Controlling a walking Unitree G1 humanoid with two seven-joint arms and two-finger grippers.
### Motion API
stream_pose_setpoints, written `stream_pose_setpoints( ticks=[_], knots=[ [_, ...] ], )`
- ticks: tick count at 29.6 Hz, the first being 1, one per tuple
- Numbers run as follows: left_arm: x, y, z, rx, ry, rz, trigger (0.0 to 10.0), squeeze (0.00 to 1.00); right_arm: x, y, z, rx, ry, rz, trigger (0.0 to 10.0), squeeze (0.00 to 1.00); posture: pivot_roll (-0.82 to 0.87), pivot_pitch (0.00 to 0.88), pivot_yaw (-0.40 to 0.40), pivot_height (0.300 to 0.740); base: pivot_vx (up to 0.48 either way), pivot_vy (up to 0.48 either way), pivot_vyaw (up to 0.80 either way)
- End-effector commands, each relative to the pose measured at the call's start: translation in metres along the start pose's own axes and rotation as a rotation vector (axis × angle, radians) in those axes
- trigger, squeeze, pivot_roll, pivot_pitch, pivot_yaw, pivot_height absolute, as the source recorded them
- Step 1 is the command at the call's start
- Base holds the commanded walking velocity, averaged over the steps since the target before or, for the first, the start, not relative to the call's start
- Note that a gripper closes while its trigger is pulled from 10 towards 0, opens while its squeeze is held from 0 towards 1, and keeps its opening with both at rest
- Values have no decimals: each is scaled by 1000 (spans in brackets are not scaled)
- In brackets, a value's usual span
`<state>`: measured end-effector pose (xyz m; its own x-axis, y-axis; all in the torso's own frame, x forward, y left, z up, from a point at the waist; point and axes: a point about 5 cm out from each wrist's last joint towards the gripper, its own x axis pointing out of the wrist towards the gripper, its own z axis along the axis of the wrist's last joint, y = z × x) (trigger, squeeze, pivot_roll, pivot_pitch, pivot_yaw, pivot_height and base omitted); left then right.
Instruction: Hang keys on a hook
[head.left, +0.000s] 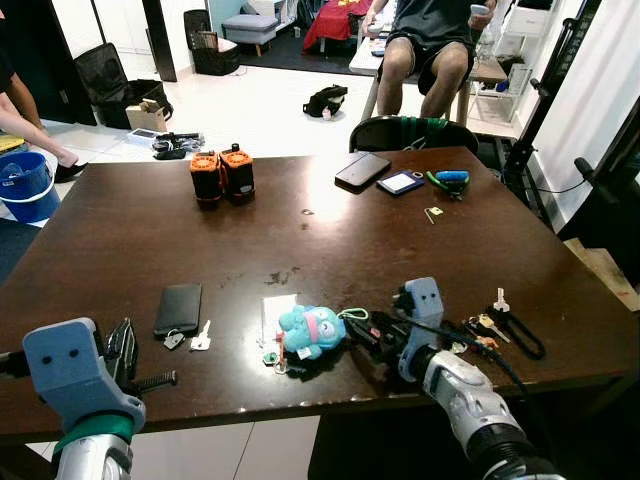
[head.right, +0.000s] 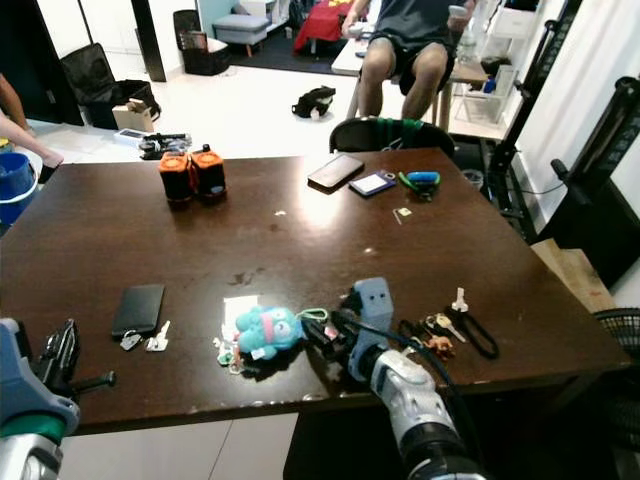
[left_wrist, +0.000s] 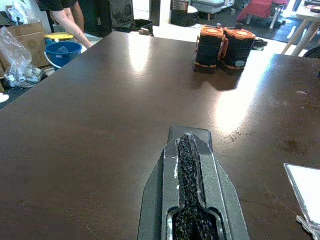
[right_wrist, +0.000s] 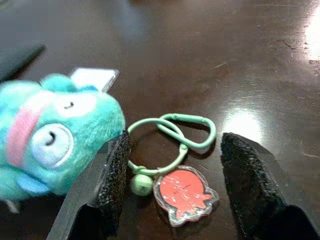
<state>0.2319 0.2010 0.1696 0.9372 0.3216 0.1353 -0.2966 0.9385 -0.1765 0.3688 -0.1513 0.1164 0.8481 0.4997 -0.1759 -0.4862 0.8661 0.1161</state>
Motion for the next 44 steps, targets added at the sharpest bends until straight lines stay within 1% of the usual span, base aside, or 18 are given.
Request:
stream_pose_setpoints(
  ticks=[1,2,4,5,6,7,8,9,11,12,26,32,39,40,42,43,44],
  knots=[
    [-2,4,-4,11,15,15,10000,0,-6,0,-27,14,113,-25,4824,0,-11,94,97,740,0,0,0],
    [-2,4,-4,11,15,15,10000,0,-5,0,-26,-4,112,-29,2784,0,-11,94,97,740,0,0,0],
    [-2,4,-4,11,15,15,10000,0,-5,0,-26,-4,112,-29,2784,0,-11,94,97,740,0,0,0],
    [-2,4,-4,11,14,15,10000,0,-5,0,-25,-10,106,-29,980,0,-12,93,97,740,0,0,0],
    [-2,4,-4,11,13,15,10000,0,-5,0,-24,-18,103,-30,0,0,-12,93,97,740,0,0,0],
    [-2,4,-4,11,13,15,10000,0,-5,0,-24,-18,103,-30,0,0,-12,93,97,740,0,0,0],
    [-2,4,-4,11,13,16,10000,0,-5,0,-23,-25,101,-31,1451,0,-12,93,97,740,0,0,0],
    [-2,4,-3,11,12,17,10000,0,-4,0,-23,-32,100,-34,7490,0,-12,93,97,740,0,0,0],
    [-2,4,-3,11,12,17,10000,0,-4,0,-23,-32,100,-34,7490,0,-12,93,97,740,0,0,0],
    [-2,4,-3,11,11,18,10000,0,-4,0,-22,-39,100,-39,10000,0,-12,93,97,740,0,0,0],
    [0,3,-3,11,7,18,10000,0,2,3,-16,-71,90,-50,10000,0,-12,93,95,740,0,0,0],
    [1,2,-2,13,4,19,10000,0,9,9,-8,-82,74,-44,10000,0,-5,99,95,740,0,0,0],
    [1,3,-1,13,3,22,10000,0,13,13,-6,-83,64,-34,10000,0,-5,99,95,740,0,0,0],
    [1,3,-1,13,3,22,10000,0,14,14,-5,-82,62,-33,8118,0,-5,99,95,740,0,0,0],
    [1,3,-1,14,3,22,10000,0,15,15,-5,-82,61,-33,8118,0,-5,99,95,740,0,0,0],
    [2,3,-1,13,3,23,10000,0,15,16,-5,-80,59,-33,4863,0,-5,99,95,740,0,0,0],
    [2,3,-1,13,3,23,10000,0,15,16,-5,-80,59,-33,4863,0,-5,99,95,740,0,0,0]
  ],
)
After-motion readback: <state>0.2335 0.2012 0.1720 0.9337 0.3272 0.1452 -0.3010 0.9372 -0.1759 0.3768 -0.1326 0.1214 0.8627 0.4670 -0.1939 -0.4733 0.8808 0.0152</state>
